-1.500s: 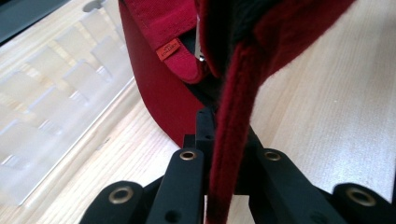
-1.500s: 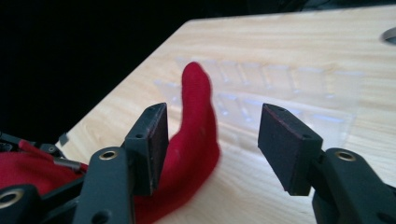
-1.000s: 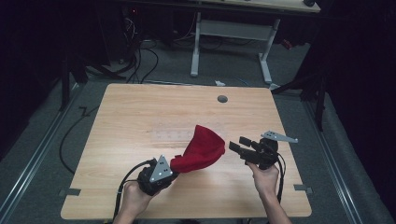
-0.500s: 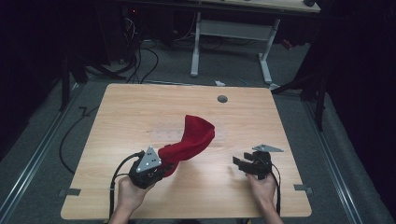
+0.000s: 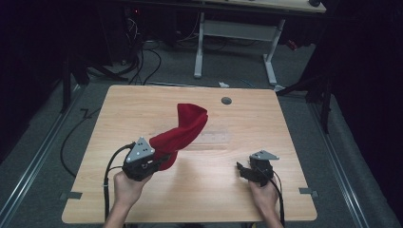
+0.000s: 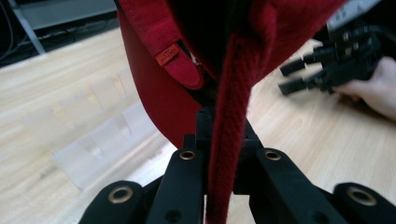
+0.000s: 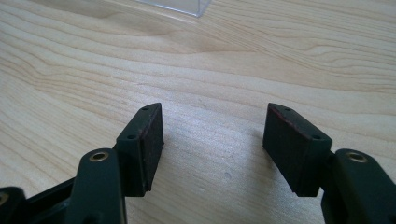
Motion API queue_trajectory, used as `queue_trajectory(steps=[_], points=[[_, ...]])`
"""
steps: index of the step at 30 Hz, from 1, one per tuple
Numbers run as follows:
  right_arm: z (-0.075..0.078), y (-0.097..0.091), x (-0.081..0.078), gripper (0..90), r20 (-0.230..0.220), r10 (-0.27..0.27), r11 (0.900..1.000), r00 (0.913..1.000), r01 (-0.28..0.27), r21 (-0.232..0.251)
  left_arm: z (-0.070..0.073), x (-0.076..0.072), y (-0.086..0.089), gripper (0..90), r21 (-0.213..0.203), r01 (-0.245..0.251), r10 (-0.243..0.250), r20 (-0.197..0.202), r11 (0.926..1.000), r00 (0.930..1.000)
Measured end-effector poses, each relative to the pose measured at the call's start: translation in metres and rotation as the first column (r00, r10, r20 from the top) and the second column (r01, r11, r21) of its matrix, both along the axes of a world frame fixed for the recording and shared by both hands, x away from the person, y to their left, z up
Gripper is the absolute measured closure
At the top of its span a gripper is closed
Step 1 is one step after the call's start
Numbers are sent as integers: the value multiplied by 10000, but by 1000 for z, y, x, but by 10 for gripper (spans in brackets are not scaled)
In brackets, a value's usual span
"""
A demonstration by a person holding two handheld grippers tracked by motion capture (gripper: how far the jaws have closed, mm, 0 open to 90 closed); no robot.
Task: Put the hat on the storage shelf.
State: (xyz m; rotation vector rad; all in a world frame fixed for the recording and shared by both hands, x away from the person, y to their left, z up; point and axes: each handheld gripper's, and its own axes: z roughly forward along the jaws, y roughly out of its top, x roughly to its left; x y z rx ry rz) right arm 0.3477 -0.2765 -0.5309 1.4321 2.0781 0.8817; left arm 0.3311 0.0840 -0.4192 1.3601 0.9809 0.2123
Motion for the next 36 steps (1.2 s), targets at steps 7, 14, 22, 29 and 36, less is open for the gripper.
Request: queue_trajectory(steps=[7, 14, 22, 29, 36], points=[[0, 1, 0, 366, -3, 3, 10000, 10000, -3, -8, 11, 16, 6, 853, -599, -387, 391, 53, 9975, 9992], [0, 1, 0, 360, -18, -5, 10000, 10000, 5, 12, 14, 37, 8, 853, -908, -894, 897, -13, 9918, 9960], [0, 1, 0, 354, -6, 19, 10000, 10000, -19, -14, 16, 58, 14, 853, -1070, -1383, 1393, 27, 9846, 9902], [0, 2, 0, 352, -5, 16, 10000, 10000, -16, -18, 12, 71, 19, 853, -1096, -1787, 1791, -62, 9778, 9838], [0, 2, 0, 347, -18, 36, 10000, 10000, -36, -30, 7, 84, 23, 854, -1037, -2255, 2255, -117, 9687, 9742]])
